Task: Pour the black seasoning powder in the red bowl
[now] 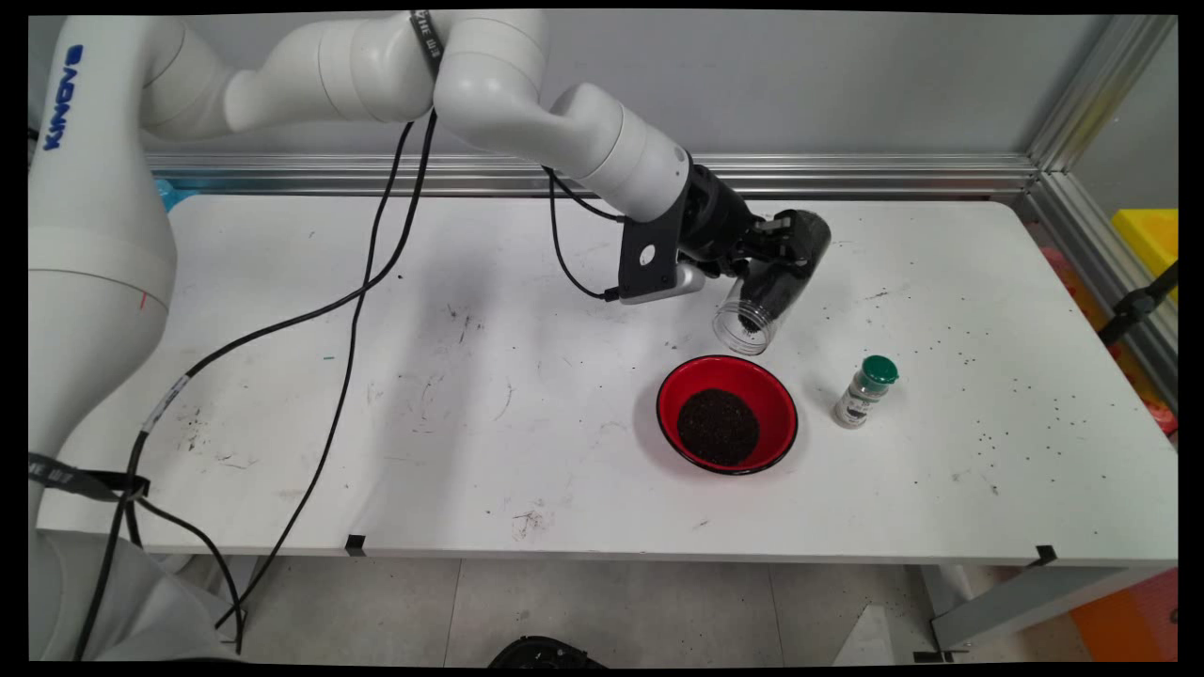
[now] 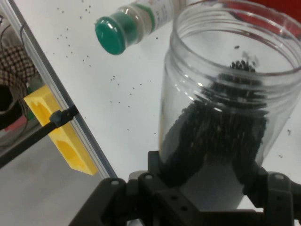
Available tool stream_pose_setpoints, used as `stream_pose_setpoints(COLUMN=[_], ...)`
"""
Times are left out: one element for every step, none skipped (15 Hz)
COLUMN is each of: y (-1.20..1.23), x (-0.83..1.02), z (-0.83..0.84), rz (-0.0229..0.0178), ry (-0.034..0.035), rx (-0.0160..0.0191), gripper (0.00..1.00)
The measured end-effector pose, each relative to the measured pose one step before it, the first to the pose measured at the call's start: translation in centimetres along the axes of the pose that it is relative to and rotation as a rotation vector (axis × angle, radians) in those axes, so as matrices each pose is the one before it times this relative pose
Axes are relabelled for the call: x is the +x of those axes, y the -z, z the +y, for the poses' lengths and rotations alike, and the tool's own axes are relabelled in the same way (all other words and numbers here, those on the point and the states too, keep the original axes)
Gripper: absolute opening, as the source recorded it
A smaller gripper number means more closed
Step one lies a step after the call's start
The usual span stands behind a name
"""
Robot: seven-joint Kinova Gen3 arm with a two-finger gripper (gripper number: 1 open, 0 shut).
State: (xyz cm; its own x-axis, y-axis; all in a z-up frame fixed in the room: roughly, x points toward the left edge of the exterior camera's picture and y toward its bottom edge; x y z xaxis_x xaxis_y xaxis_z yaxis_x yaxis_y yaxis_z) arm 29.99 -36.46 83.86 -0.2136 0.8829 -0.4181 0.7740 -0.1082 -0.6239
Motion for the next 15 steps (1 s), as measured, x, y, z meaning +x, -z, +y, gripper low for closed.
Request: stream_pose_setpoints(y=[0.021,0.025,0.037,0.04,0.038,0.041,0.058,0.073,0.091,0.083,0.058,0.084,0.098,0.097,0.079], x=[0.104,0.095,0.089,0.078,0.083,0.064,0.092,0.119,0.107,0.091,0.062,0.087,0.104,0.1,0.087], z=[-0.037,-0.037,-0.038,-0.038,-0.04,-0.028,-0.048,-0.056,-0.049,-0.047,-0.035,-0.053,-0.08,-0.08,-0.076], rz=[-0.00308,-0.00311,-0.00327,-0.00262,-0.00219,-0.00103,-0.00147,-0.00094,-0.00115,-0.0009,-0.00061,-0.00092,-0.0009,-0.001,-0.0006], ry=[-0.0203,-0.01936,-0.0194,-0.01629,-0.01579,-0.01043,-0.01519,-0.01694,-0.01553,-0.01267,-0.00805,-0.01134,-0.01299,-0.01303,-0.01108], rx=[-0.00103,-0.00096,-0.00084,-0.00044,-0.00024,0.00008,0.00029,0.0005,0.00051,0.00076,0.00059,0.00095,0.0017,0.0017,0.00166], gripper=[0.0,0.0,0.0,0.0,0.0,0.0,0.0,0.0,0.0,0.0,0.0,0.0,0.0,0.0,0.0])
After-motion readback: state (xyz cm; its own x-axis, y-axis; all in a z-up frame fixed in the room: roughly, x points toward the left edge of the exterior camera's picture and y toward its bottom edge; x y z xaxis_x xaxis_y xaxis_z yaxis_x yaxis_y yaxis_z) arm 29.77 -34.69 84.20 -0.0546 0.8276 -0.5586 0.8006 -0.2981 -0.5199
